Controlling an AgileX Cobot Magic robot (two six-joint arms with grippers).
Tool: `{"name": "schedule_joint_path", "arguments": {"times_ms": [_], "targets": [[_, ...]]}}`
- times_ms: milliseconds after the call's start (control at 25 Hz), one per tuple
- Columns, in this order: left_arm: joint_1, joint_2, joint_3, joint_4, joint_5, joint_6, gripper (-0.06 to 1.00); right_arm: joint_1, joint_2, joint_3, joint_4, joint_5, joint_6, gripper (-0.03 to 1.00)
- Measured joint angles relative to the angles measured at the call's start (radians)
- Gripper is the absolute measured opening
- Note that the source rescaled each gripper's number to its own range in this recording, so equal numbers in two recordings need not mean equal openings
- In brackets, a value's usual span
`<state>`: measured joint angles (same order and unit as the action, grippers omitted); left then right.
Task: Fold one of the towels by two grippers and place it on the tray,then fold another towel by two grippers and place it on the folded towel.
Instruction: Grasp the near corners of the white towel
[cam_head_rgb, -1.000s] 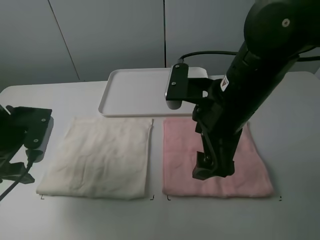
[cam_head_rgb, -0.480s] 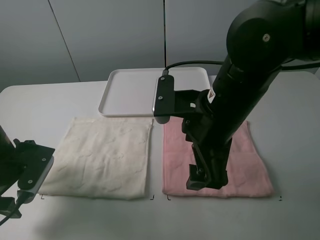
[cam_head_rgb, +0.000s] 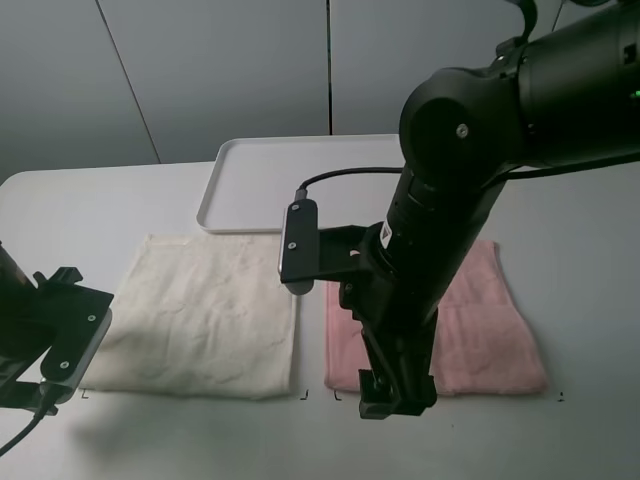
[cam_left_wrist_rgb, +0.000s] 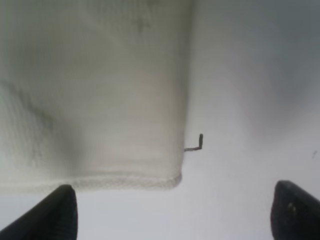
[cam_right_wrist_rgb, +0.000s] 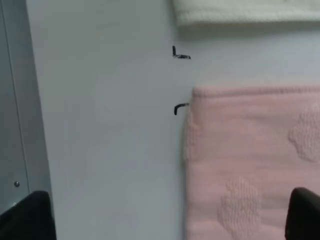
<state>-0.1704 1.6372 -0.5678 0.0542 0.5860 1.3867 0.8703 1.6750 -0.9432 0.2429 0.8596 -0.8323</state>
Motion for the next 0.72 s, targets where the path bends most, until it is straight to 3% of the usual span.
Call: {"name": "schedule_joint_path", "arguments": {"times_ms": [280, 720], "targets": [[0.000, 0.029, 0.004, 0.000, -0.011, 0.047, 0.99, 0.115, 0.043, -0.005, -0.046, -0.045, 0.033, 1.00], [0.000, 0.057, 0.021, 0.000, -0.030, 0.053, 0.99, 0.189, 0.160, -0.140, -0.052, -0.061, 0.076, 1.00]]}}
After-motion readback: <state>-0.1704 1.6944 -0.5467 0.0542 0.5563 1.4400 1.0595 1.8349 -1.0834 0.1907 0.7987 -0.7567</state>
